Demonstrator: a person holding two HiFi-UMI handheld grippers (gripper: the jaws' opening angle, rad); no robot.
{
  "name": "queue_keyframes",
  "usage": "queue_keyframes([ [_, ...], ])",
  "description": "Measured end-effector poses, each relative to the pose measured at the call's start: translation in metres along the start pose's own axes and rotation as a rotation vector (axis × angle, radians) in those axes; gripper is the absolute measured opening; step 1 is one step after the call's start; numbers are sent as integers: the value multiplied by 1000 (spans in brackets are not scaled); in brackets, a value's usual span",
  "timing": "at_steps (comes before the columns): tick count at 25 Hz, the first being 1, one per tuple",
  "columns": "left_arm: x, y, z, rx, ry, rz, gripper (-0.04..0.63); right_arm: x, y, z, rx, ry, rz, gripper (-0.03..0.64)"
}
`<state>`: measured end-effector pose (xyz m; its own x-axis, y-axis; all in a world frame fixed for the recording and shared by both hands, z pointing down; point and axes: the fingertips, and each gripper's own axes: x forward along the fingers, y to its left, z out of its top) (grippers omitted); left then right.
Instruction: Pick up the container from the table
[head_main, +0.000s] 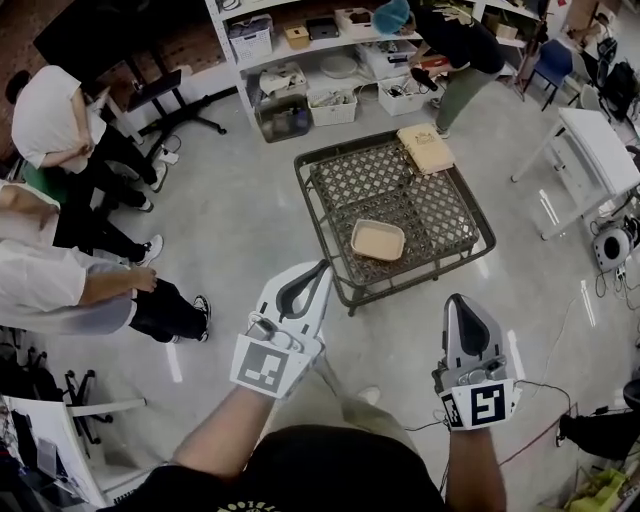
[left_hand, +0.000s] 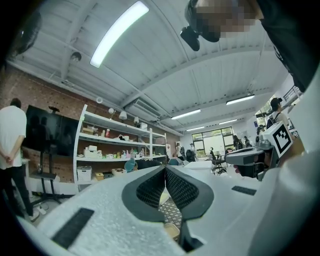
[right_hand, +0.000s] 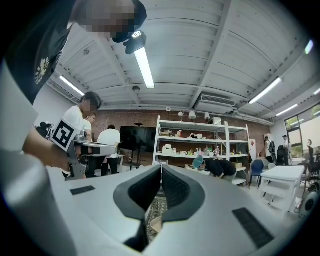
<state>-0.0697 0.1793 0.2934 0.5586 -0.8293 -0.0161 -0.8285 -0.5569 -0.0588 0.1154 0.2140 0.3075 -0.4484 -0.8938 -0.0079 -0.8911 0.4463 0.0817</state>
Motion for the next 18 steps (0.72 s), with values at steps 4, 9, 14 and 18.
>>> queue_keyframes([
  [4,17,16,-7,7,5,-28,9,23,6,-9,12,15,-2,11],
  [9,35,33,-15,4,22,-66,9,52,5,-12,26,23,-21,11],
  [14,54,48,-27,-11,52,-90,9,75,-3,-17,37,29,-47,11],
  [18,70,60,-31,-37,57,-105,9,89,-9,-21,37,41,-67,11],
])
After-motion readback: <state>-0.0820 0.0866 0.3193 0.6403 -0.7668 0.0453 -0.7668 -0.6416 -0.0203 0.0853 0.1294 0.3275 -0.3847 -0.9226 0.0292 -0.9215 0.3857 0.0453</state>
